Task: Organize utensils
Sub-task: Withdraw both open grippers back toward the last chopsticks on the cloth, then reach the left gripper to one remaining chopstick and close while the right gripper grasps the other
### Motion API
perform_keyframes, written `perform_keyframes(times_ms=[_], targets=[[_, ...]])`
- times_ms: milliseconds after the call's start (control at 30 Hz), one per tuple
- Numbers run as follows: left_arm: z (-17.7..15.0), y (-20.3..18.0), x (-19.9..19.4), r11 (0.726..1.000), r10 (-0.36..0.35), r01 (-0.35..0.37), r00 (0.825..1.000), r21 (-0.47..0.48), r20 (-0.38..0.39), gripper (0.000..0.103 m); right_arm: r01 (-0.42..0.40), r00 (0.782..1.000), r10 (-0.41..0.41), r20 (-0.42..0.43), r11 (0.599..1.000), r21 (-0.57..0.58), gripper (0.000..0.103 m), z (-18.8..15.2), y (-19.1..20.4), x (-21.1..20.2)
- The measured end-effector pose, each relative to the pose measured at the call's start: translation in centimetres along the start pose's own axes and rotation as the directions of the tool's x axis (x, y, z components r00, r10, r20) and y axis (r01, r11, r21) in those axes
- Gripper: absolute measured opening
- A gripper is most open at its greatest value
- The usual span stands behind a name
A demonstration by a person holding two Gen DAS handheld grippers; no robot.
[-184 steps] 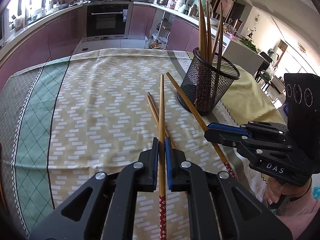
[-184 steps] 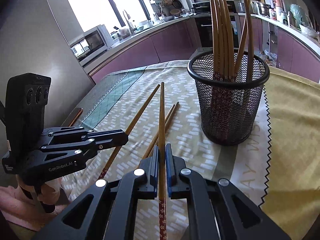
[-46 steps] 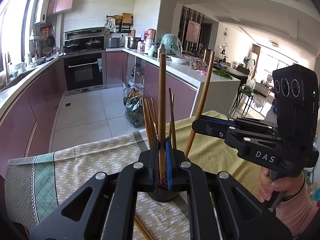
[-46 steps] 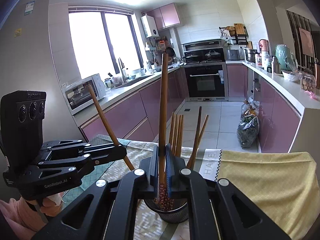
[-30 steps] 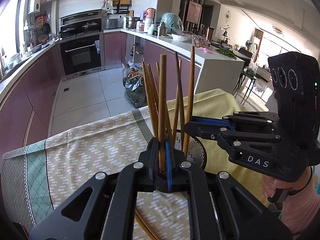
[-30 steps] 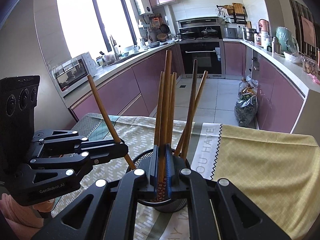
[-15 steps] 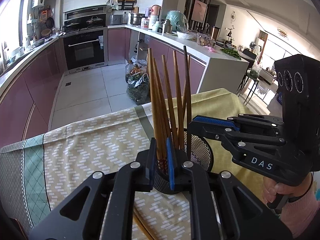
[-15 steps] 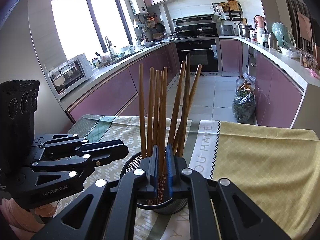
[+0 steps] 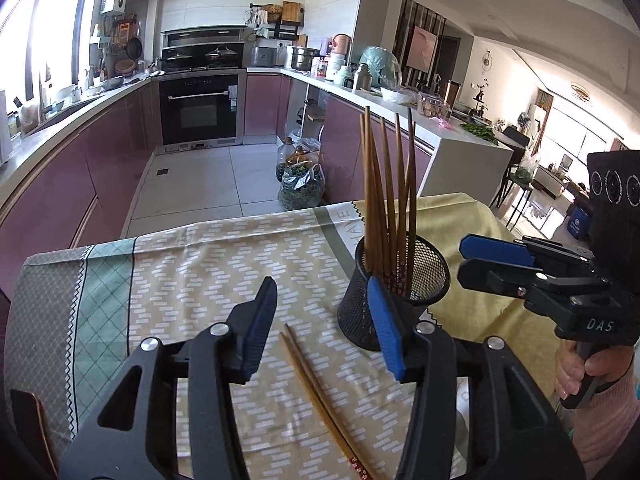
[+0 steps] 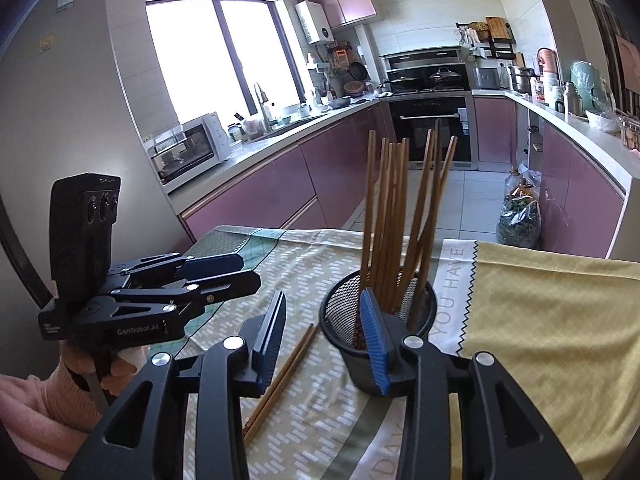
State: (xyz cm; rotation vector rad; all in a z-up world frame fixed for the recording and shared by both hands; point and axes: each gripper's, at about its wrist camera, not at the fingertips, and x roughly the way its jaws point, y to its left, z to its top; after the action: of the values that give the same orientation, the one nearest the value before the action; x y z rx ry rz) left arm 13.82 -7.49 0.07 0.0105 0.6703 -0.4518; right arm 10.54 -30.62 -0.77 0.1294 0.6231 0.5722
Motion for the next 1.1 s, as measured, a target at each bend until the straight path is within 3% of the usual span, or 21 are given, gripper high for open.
perform_keyframes(times_ms=[100,500,1100], targets=[[-1.4,1.1,-1.0,0.999,0.028,-0.028,1.0,-0.028,0.004,0.055,-0.042,0.998,0.041,-0.045,0.999,-0.023,0.048,-1.6,1.5,0.7],[-7.2,4.0,-1.1,0.99,0.106,-0.113,0.991,-0.088,-0.083,0.06,-0.039,0.966,0.034,-0.255,0.999,-0.013,0.049,-6.8,4.0,6.6],[-10.4,4.5,0.1,0.984,0.111,-0.129,0.983,-0.122,-0.149,0.06,0.055,0.95,-0.066,-0.305,0.997,-0.046,0.044,-8.9,5.2,9.0]])
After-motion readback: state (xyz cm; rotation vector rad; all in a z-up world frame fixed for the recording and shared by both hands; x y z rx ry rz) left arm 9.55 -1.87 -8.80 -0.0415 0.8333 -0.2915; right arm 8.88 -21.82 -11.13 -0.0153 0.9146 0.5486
